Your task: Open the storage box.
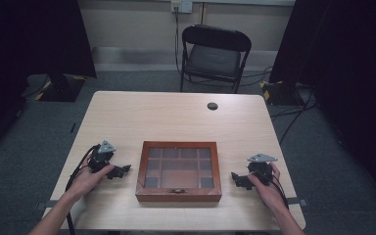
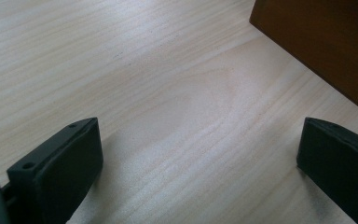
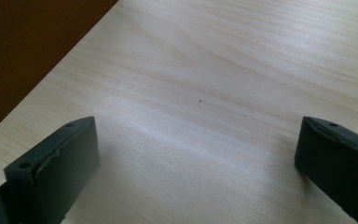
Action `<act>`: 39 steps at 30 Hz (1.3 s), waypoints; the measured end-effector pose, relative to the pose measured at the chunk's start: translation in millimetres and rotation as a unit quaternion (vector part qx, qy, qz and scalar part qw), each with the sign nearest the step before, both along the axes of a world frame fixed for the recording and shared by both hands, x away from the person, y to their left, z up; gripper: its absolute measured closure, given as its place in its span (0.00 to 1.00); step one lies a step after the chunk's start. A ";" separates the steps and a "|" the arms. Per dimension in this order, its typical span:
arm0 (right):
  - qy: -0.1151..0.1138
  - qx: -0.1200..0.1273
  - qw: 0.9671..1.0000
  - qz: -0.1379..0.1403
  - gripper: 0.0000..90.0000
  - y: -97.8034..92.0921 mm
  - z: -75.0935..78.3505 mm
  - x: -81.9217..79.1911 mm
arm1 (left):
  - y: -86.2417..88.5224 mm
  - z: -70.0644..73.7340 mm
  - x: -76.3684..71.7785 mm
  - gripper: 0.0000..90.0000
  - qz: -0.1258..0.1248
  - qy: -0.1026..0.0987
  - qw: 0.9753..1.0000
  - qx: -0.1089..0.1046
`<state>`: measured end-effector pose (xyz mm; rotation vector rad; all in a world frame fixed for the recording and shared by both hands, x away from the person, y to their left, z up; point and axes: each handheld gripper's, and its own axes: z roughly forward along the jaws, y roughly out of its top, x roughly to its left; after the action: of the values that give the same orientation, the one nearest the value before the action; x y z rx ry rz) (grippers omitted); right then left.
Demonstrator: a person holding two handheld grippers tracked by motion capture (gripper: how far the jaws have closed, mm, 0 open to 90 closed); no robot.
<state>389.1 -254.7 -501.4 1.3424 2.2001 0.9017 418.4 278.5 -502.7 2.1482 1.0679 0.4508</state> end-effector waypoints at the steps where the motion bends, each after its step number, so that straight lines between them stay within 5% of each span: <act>1: 0.000 0.000 1.000 0.000 0.00 0.0 0.0 0.0 | 0.0 0.0 0.0 0.00 0.000 0.000 1.000 0.001; 11: 0.003 -0.002 1.000 0.002 0.00 0.3 1.0 0.4 | -0.5 -0.1 -0.1 0.00 0.002 0.000 1.000 -0.001; 15: 0.002 0.000 1.000 -0.001 0.19 1.5 5.7 0.4 | -0.6 -0.2 -0.2 0.00 0.004 -0.001 1.000 -0.001; 26: 0.000 0.019 1.000 -0.009 0.26 6.8 22.5 3.5 | -0.7 -0.2 -0.2 0.00 0.004 -0.001 1.000 -0.001; 39: 0.001 0.071 0.997 0.043 0.40 13.7 49.2 -3.0 | -0.8 -0.2 -0.2 0.00 0.004 -0.001 1.000 -0.001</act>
<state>386.1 -241.1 -452.2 1.3196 2.2465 1.1087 418.2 277.8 -502.9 2.1421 1.0759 0.4550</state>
